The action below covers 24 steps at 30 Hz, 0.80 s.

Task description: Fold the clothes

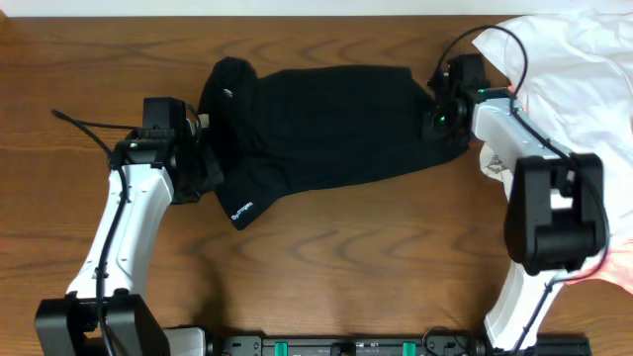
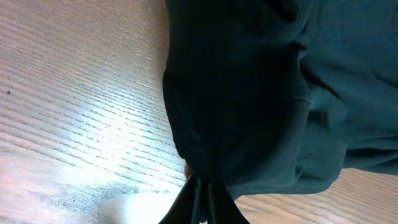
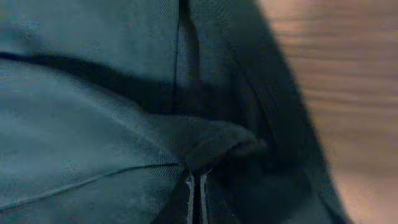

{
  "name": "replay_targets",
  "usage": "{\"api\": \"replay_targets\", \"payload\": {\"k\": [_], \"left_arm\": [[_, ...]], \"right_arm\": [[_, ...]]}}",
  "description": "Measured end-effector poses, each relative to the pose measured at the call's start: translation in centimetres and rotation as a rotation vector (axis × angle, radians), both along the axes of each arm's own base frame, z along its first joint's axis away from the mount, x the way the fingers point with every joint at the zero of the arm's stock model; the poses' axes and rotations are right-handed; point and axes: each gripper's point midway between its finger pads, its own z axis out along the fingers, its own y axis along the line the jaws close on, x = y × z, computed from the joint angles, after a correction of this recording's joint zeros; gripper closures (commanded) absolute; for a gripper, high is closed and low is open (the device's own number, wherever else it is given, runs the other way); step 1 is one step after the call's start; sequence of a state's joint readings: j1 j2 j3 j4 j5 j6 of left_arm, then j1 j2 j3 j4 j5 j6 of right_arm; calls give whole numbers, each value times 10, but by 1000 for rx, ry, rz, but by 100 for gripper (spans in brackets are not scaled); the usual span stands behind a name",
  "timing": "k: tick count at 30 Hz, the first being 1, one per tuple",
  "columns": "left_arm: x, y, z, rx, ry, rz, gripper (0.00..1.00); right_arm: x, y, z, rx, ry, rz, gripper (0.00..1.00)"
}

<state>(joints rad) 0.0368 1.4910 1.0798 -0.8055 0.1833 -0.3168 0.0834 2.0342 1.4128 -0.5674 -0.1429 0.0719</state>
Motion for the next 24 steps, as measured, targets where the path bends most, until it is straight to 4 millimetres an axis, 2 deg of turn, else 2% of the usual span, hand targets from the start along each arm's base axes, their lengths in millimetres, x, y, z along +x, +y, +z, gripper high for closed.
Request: {"api": "replay_targets", "payload": {"k": [2, 4, 7, 10, 13, 17, 21, 24], "left_arm": [[0, 0, 2, 0, -3, 0, 94], [1, 0, 10, 1, -22, 0, 94], [7, 0, 38, 5, -111, -5, 94], [9, 0, 64, 10, -196, -7, 94], [8, 0, 82, 12, -252, -7, 93], [5, 2, 89, 14, -270, -2, 94], [3, 13, 98, 20, -285, 30, 94], [5, 23, 115, 28, -324, 63, 94]], "right_arm": [[2, -7, 32, -11, -57, -16, 99], [4, -15, 73, -13, -142, -35, 99], [3, -29, 139, -14, -282, -67, 99], [-5, -37, 182, -18, -367, -87, 99], [-17, -39, 204, -20, -401, -93, 99], [-25, -40, 215, -19, -416, -92, 99], [-31, -40, 229, -18, -446, -92, 99], [-37, -40, 244, -17, -482, -93, 99]]}}
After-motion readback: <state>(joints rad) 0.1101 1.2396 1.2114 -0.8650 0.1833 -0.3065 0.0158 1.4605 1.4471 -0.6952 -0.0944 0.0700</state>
